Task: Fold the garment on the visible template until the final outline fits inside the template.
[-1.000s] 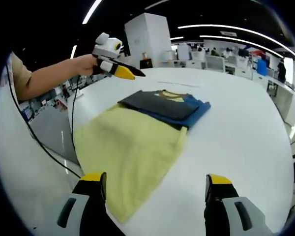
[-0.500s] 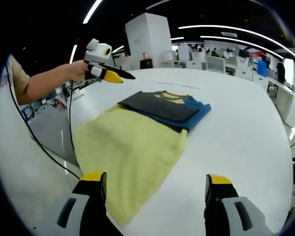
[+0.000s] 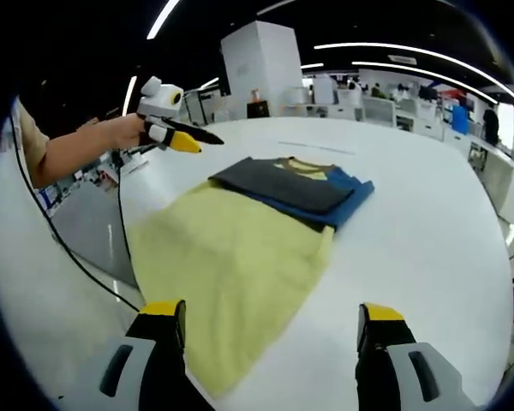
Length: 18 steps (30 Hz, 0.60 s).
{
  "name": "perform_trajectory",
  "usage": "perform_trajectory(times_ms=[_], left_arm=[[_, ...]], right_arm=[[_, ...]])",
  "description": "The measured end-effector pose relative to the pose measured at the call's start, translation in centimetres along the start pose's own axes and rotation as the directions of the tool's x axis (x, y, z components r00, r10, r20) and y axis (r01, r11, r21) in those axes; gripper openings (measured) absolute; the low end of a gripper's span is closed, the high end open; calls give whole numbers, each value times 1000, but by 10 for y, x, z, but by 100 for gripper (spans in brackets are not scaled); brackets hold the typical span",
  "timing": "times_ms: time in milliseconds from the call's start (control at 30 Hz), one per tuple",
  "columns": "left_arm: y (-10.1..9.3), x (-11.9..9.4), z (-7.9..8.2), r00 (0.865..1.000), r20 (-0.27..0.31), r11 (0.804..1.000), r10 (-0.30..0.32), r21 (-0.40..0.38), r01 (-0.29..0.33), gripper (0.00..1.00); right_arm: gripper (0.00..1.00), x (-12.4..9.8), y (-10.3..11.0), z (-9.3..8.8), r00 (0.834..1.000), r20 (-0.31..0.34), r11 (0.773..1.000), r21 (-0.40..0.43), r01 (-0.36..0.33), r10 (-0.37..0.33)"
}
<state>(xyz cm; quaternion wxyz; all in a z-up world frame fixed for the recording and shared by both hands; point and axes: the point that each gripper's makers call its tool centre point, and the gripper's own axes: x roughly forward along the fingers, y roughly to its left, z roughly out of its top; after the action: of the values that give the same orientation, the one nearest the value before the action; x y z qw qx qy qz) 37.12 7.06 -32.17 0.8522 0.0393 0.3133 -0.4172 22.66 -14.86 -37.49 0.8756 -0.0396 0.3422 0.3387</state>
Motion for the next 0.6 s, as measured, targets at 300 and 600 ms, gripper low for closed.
perform_trajectory(times_ms=[300, 600], left_arm=[[-2, -14, -16, 1000, 3, 1000, 10, -22, -9, 96], [-2, -26, -27, 1000, 11, 999, 16, -47, -15, 95]], right_arm=[[81, 2, 4, 0, 1000, -4, 1000, -4, -4, 4], [81, 4, 6, 2, 1000, -8, 1000, -11, -9, 9]])
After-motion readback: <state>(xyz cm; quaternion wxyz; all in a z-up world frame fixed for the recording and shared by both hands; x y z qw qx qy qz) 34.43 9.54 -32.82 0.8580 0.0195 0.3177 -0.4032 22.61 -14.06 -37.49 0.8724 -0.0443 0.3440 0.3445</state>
